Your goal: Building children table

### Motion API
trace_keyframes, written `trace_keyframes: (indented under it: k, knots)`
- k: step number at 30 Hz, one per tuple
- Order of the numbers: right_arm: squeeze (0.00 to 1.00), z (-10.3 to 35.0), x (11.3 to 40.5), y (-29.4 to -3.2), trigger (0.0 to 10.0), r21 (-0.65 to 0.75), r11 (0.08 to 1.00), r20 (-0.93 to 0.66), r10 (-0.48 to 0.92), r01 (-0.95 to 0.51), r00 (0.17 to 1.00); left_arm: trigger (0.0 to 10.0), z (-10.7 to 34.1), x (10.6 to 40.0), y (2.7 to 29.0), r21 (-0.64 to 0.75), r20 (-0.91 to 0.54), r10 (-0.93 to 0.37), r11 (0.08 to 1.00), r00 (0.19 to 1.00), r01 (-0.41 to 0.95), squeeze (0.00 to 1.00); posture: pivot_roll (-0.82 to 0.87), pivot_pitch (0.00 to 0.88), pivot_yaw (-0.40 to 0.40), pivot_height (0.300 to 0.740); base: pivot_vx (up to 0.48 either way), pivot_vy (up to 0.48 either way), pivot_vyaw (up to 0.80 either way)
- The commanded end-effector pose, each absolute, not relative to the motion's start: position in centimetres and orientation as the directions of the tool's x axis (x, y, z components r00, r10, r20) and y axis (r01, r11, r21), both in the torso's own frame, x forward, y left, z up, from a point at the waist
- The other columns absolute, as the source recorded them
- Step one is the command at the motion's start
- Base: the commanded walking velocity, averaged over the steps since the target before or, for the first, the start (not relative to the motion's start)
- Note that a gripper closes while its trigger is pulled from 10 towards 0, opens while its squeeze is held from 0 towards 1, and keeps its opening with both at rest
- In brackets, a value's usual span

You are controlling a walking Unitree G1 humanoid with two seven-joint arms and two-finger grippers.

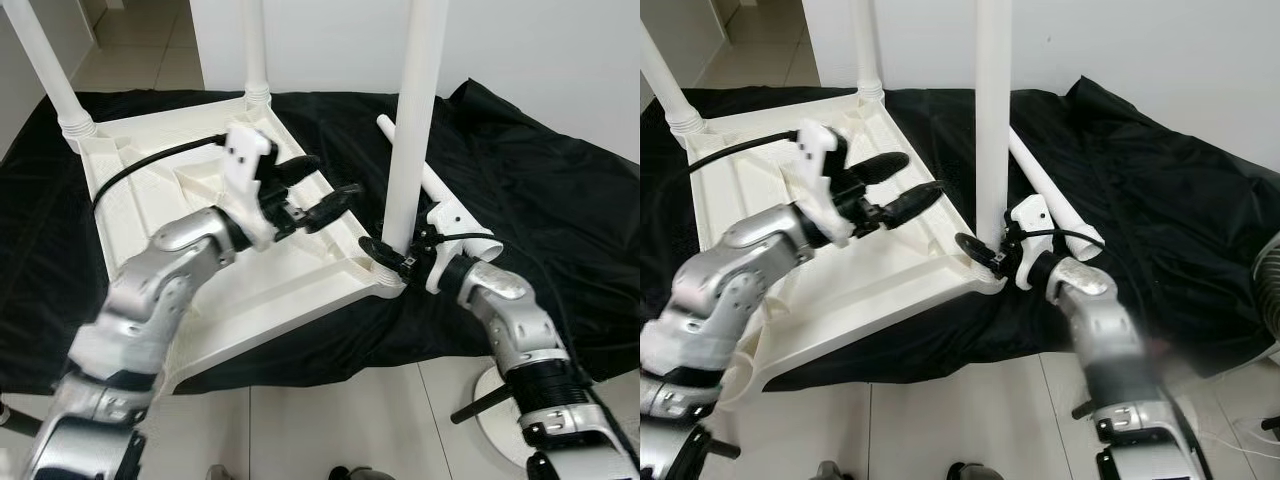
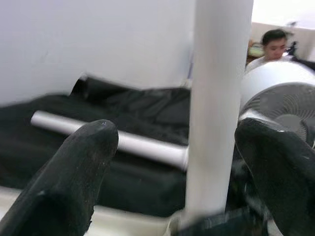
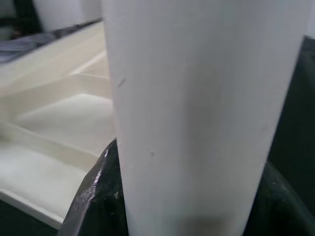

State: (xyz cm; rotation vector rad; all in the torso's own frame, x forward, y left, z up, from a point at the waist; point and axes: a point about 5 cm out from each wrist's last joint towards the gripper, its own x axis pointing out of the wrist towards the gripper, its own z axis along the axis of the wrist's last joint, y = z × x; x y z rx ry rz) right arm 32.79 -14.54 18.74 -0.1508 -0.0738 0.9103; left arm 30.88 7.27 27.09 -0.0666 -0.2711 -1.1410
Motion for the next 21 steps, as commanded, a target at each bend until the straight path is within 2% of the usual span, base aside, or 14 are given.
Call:
trace_keyframes:
  k: [1, 3, 6, 7, 8, 9, 10, 13, 14, 17, 21]
  knots:
    - [0.0, 19.2, 32.6, -14.4, 10.0, -0.173, 0.557, -0.013, 0.823, -0.812, 0.567, 10.0, 27.2, 29.7, 6.3, 0.167, 0.209, -0.966, 0.187, 0.15, 0.968, 0.0, -0.04, 0.096, -0.049, 0.74, 0.0, 0.0, 0.0]
    - [0.0, 19.2, 32.6, -14.4, 10.0, -0.173, 0.557, -0.013, 0.823, -0.812, 0.567, 10.0, 27.2, 29.7, 6.3, 0.167, 0.209, -0.966, 0.187, 0.15, 0.968, 0.0, -0.04, 0.096, -0.049, 0.74, 0.0, 0.0, 0.0]
    - [0.0, 19.4, 32.3, -14.3, 10.0, -0.18, 0.496, -0.051, 0.858, -0.849, 0.511, 10.0, 27.5, 29.4, 5.4, 0.189, 0.19, -0.979, 0.115, 0.078, 0.975, 0.0, -0.04, 0.092, -0.051, 0.74, 0.0, 0.0, 0.0]
    - [0.0, 19.4, 32.3, -14.3, 10.0, -0.18, 0.496, -0.051, 0.858, -0.849, 0.511, 10.0, 27.5, 29.4, 5.4, 0.189, 0.19, -0.979, 0.115, 0.078, 0.975, 0.0, -0.04, 0.092, -0.051, 0.74, 0.0, 0.0, 0.0]
    - [0.0, 19.4, 32.2, -14.3, 10.0, -0.182, 0.46, -0.078, 0.874, -0.869, 0.479, 10.0, 27.8, 29.2, 4.9, 0.196, 0.185, -0.982, 0.067, 0.03, 0.978, 0.0, -0.04, 0.089, -0.052, 0.74, 0.0, 0.0, 0.0]
    - [0.0, 19.4, 32.2, -14.3, 10.0, -0.182, 0.46, -0.078, 0.874, -0.869, 0.479, 10.0, 27.8, 29.2, 4.9, 0.196, 0.185, -0.982, 0.067, 0.03, 0.978, 0.0, -0.04, 0.089, -0.052, 0.74, 0.0, 0.0, 0.0]
    - [0.0, 19.5, 32.1, -14.3, 10.0, -0.184, 0.434, -0.101, 0.884, -0.882, 0.456, 10.0, 28.1, 28.9, 4.6, 0.193, 0.183, -0.983, 0.023, -0.013, 0.981, 0.0, -0.04, 0.086, -0.051, 0.74, 0.0, 0.0, 0.0]
    - [0.0, 19.4, 32.0, -14.3, 10.0, -0.181, 0.407, -0.122, 0.894, -0.895, 0.431, 10.0, 28.4, 28.8, 4.3, 0.188, 0.187, -0.981, -0.012, -0.047, 0.982, 0.0, -0.04, 0.082, -0.052, 0.74, 0.0, 0.0, 0.0]
    - [0.0, 19.4, 31.8, -14.2, 10.0, -0.18, 0.385, -0.135, 0.902, -0.905, 0.41, 10.0, 28.7, 28.6, 4.1, 0.178, 0.199, -0.977, -0.043, -0.079, 0.983, 0.0, -0.04, 0.082, -0.052, 0.74, 0.0, 0.0, 0.0]
    - [0.0, 19.3, 31.6, -14.2, 10.0, -0.178, 0.361, -0.149, 0.909, -0.915, 0.388, 10.0, 29.0, 28.5, 4.0, 0.168, 0.211, -0.973, -0.063, -0.098, 0.984, 0.0, -0.04, 0.08, -0.052, 0.74, 0.0, 0.0, 0.0]
    - [0.0, 19.2, 31.3, -14.3, 10.0, -0.167, 0.325, -0.186, 0.917, -0.931, 0.353, 10.0, 30.4, 28.4, 4.2, 0.097, 0.277, -0.944, -0.158, -0.179, 0.983, 0.0, -0.05, 0.076, -0.05, 0.74, 0.0, 0.0, 0.0]
